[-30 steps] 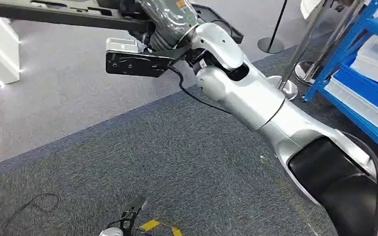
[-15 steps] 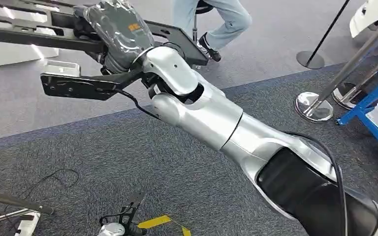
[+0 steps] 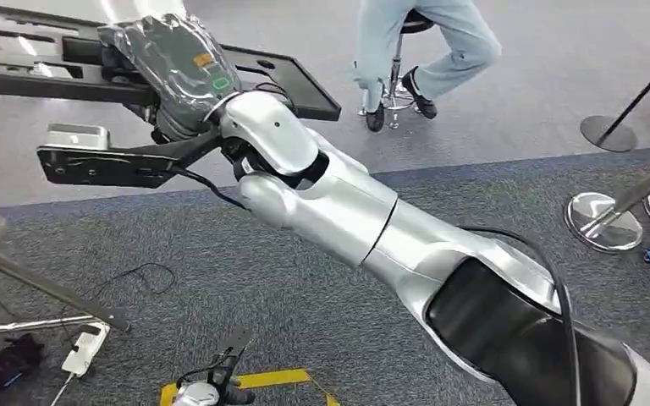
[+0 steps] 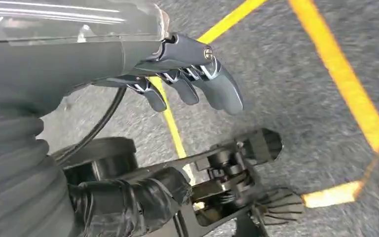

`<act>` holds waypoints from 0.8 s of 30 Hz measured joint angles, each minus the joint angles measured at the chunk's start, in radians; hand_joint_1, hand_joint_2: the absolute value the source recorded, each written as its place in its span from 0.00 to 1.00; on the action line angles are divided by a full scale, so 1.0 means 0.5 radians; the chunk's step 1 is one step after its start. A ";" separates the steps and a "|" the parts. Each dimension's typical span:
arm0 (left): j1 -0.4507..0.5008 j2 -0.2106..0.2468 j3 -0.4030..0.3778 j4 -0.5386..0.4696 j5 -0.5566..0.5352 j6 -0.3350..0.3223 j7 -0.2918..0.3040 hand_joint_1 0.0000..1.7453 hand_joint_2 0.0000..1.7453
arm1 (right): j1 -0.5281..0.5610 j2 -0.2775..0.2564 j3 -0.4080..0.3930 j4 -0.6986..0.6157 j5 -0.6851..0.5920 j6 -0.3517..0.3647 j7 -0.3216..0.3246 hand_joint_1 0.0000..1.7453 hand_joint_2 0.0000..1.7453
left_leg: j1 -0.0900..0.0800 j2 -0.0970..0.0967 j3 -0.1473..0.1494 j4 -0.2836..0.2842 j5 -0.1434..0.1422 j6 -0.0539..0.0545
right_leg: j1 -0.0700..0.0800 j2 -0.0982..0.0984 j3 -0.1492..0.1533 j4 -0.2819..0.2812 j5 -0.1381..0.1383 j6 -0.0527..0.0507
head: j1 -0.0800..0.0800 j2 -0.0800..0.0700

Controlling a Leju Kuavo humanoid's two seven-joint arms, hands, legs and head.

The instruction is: Take the parts from the cabinet and place them on the table.

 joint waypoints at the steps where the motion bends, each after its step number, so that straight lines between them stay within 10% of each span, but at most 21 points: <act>1: 0.000 0.000 0.000 0.000 0.001 0.000 0.001 0.00 1.00 | 0.001 0.006 0.001 0.001 0.000 -0.001 0.000 1.00 1.00 | 0.007 0.016 0.097 -0.172 0.081 -0.006 | -0.002 -0.027 0.002 0.004 -0.006 0.008 | -0.001 0.000; 3: -0.007 -0.006 0.000 -0.001 0.005 0.000 0.001 0.00 1.00 | -0.001 0.014 0.003 0.001 0.000 0.000 0.000 1.00 1.00 | -0.013 0.151 0.249 -0.446 0.130 -0.008 | 0.008 -0.063 0.009 0.007 -0.021 0.032 | -0.001 0.000; 7: -0.008 -0.004 0.000 0.000 -0.011 -0.001 0.006 0.00 1.00 | -0.003 0.022 0.017 0.000 -0.002 0.027 0.002 1.00 1.00 | -0.040 0.056 0.246 -0.450 0.150 0.065 | 0.007 -0.127 0.028 -0.001 -0.025 0.071 | 0.014 0.000; 8: -0.006 -0.004 0.000 0.000 -0.015 0.000 0.008 0.00 1.00 | -0.003 0.024 0.021 -0.002 -0.002 0.034 0.011 1.00 1.00 | -0.024 0.034 0.262 -0.468 0.162 0.086 | -0.006 -0.106 0.017 0.006 -0.044 0.086 | 0.014 0.000; 10: -0.011 -0.002 -0.001 0.000 -0.015 0.000 0.012 0.00 1.00 | -0.005 0.023 0.023 -0.004 -0.001 0.042 0.016 1.00 1.00 | -0.029 0.002 0.261 -0.470 0.165 0.114 | -0.014 0.060 -0.052 0.175 -0.152 0.084 | 0.020 0.000; 13: -0.012 -0.002 -0.001 0.000 -0.006 -0.004 0.015 0.00 1.00 | 0.013 0.018 0.026 -0.002 0.005 0.043 0.017 1.00 1.00 | -0.038 -0.074 0.260 -0.463 0.160 0.138 | 0.000 0.125 -0.281 0.614 -0.296 0.072 | 0.023 0.000; 15: -0.008 -0.002 -0.001 0.000 -0.001 -0.004 0.021 0.00 1.00 | 0.026 0.018 0.027 -0.002 0.007 0.043 0.021 1.00 1.00 | -0.041 -0.137 0.259 -0.450 0.155 0.140 | 0.000 0.128 -0.279 0.546 -0.194 0.063 | 0.023 0.000; 17: -0.009 -0.002 0.000 0.000 -0.001 -0.003 0.021 0.00 1.00 | 0.023 0.018 0.027 -0.002 0.008 0.043 0.021 1.00 1.00 | -0.038 -0.201 0.257 -0.426 0.144 0.128 | -0.007 0.170 -0.140 0.230 -0.014 0.053 | 0.024 0.000; 19: -0.013 -0.002 -0.001 0.000 -0.001 -0.004 0.020 0.00 1.00 | 0.020 0.021 0.027 -0.002 0.009 0.043 0.021 1.00 1.00 | -0.041 -0.249 0.224 -0.387 0.129 0.101 | -0.030 0.334 -0.060 0.076 -0.002 0.065 | 0.018 0.000; 23: -0.005 -0.001 0.000 0.001 0.005 -0.006 0.021 0.00 1.00 | 0.023 0.025 0.027 -0.008 0.011 0.043 0.025 1.00 1.00 | -0.011 -0.333 0.205 -0.414 0.152 0.054 | -0.015 0.220 -0.057 0.063 0.017 0.035 | 0.022 0.000; 24: -0.001 -0.002 0.000 0.001 0.005 -0.006 0.021 0.00 1.00 | 0.022 0.031 0.027 -0.008 0.012 0.043 0.027 1.00 1.00 | -0.025 -0.203 0.189 -0.375 0.126 0.051 | -0.017 0.190 -0.045 0.047 0.024 0.025 | 0.018 0.000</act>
